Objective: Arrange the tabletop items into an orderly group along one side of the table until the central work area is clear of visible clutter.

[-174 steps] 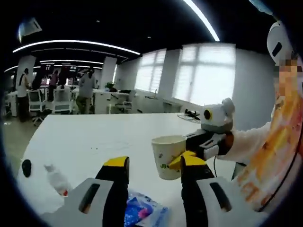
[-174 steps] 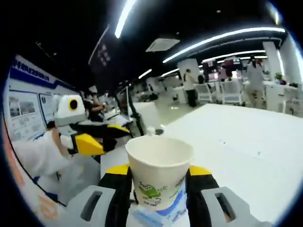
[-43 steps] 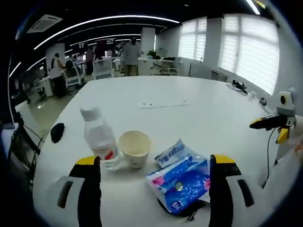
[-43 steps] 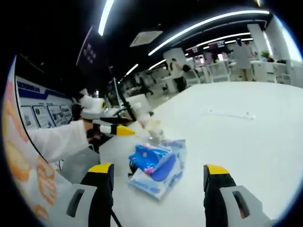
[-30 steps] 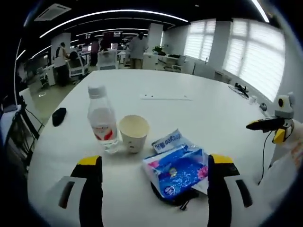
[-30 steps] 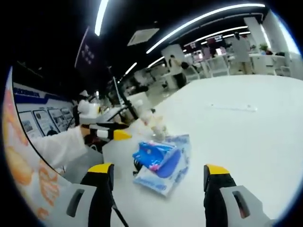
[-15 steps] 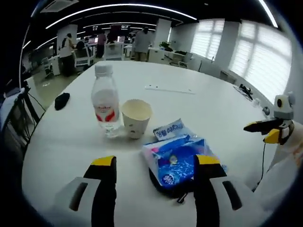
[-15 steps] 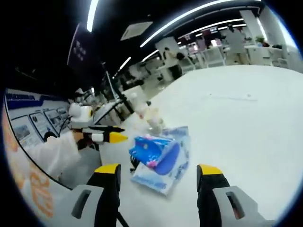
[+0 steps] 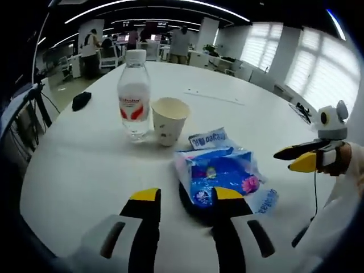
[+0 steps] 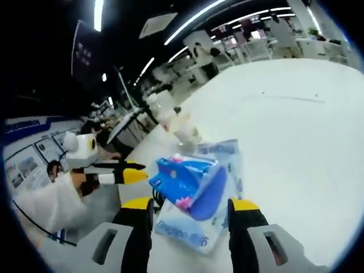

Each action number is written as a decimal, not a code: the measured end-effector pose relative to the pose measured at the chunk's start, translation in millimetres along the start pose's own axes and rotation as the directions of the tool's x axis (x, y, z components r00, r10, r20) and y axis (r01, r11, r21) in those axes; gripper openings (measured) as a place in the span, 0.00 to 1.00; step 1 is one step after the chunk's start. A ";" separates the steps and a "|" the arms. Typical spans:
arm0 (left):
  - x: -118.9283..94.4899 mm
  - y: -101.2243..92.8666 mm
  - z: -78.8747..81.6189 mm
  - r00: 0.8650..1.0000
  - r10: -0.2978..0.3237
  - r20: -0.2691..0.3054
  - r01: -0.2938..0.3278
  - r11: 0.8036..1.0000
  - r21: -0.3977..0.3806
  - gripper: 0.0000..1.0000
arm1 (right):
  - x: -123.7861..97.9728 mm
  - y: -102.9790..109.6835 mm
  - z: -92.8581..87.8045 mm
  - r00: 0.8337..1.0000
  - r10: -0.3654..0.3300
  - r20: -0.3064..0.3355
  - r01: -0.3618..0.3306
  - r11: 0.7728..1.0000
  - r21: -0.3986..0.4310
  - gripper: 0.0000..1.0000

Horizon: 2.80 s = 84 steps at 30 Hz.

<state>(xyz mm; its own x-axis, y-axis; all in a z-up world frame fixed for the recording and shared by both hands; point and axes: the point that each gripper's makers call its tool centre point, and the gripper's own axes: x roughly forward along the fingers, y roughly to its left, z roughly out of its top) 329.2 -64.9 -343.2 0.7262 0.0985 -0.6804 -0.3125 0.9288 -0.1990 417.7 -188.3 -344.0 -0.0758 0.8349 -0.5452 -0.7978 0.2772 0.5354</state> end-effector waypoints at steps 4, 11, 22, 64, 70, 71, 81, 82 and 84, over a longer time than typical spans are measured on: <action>-2.8 -1.8 1.8 1.000 0.002 0.029 -0.002 1.000 -0.014 0.27 | 10.0 -2.8 -5.8 1.000 -0.002 -0.014 0.003 0.999 0.041 0.37; 5.0 -3.9 -12.4 1.000 -0.018 -0.006 0.018 1.000 -0.010 0.17 | 21.5 -1.4 -12.9 0.999 -0.015 -0.044 0.018 0.998 0.064 0.30; 10.7 -3.3 -19.6 0.999 -0.043 -0.019 0.043 0.999 0.000 0.00 | 30.0 -4.0 -23.0 0.994 -0.056 -0.095 0.055 0.998 -0.013 0.00; 84.0 -170.4 15.8 0.938 -0.306 -0.161 0.340 0.905 0.257 0.00 | -97.9 -124.1 -16.9 0.936 -0.320 0.147 0.265 0.916 0.301 0.00; 103.7 -196.0 17.0 0.920 -0.338 -0.197 0.386 0.867 0.316 0.00 | -116.7 -149.7 -19.1 0.899 -0.401 0.175 0.319 0.875 0.363 0.00; 106.9 -201.1 15.2 0.915 -0.343 -0.211 0.397 0.858 0.326 0.00 | -119.6 -152.2 -19.1 0.894 -0.411 0.180 0.325 0.870 0.371 0.00; 128.5 -228.9 15.8 0.903 -0.366 -0.227 0.426 0.832 0.355 0.00 | -134.2 -174.8 -23.7 0.859 -0.472 0.198 0.372 0.841 0.393 0.00; 129.7 -229.2 16.5 0.903 -0.365 -0.227 0.425 0.831 0.357 0.00 | -134.4 -174.8 -23.3 0.858 -0.474 0.198 0.373 0.841 0.392 0.00; 134.0 -228.2 17.7 0.904 -0.360 -0.229 0.422 0.833 0.357 0.00 | -131.7 -177.4 -24.5 0.857 -0.476 0.198 0.378 0.841 0.386 0.00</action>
<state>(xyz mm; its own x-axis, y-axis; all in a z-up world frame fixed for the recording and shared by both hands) 508.6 -257.4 -376.4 0.6288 -0.3272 -0.7053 0.2646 0.9430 -0.2016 554.5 -359.1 -383.0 0.4335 0.6773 -0.5944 -0.4687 0.7328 0.4933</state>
